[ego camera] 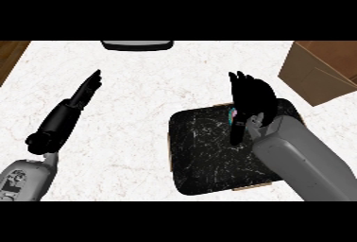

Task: Pick the cupcake from the tray and place it in the cardboard box

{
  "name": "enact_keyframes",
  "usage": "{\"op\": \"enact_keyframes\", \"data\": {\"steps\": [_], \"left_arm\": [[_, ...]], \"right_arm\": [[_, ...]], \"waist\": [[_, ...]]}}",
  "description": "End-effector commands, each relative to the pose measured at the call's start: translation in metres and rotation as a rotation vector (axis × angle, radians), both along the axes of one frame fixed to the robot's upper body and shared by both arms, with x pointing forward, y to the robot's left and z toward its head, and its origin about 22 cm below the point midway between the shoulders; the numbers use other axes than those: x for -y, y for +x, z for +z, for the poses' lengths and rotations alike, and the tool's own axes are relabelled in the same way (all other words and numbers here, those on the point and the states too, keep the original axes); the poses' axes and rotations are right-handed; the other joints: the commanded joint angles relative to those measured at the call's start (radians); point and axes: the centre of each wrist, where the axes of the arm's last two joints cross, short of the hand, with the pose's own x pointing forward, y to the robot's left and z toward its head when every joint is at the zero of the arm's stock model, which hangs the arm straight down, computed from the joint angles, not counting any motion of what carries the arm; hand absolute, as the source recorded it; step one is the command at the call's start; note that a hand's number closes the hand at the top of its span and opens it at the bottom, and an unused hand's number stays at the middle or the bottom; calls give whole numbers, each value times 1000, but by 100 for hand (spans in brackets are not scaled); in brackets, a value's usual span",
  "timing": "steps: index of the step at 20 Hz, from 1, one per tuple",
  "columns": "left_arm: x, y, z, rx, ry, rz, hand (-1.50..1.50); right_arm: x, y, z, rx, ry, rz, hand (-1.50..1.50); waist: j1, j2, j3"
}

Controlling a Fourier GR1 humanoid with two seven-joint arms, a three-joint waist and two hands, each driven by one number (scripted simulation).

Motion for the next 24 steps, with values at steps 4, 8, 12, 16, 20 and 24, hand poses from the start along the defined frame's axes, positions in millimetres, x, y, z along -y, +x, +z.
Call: {"op": "enact_keyframes", "data": {"steps": [4,8,12,16,20,24], "left_arm": [[11,-8,-11,-1,6,0,0],[-5,-7,8,-6,-8,-9,0],[-13,0,4,-1,9,16,0],[-2,-10,6,2,13,7,0],[19,10,1,17,3,-1,0],[-8,-17,-2,-8,4,3,0]], "right_arm": [[6,-3,-23,-55,-38,-86,-150],[11,4,-39,-73,-56,-111,-150],[8,-4,-29,-74,-95,-128,-150],[27,-4,-50,-80,-107,-140,-150],[16,11,-47,-82,-37,-142,-150],[35,20,-47,-83,-63,-38,150]], "waist": [[-2,1,0],[4,1,1],[-5,-1,0],[-1,0,1],[-2,3,0],[6,1,1]]}}
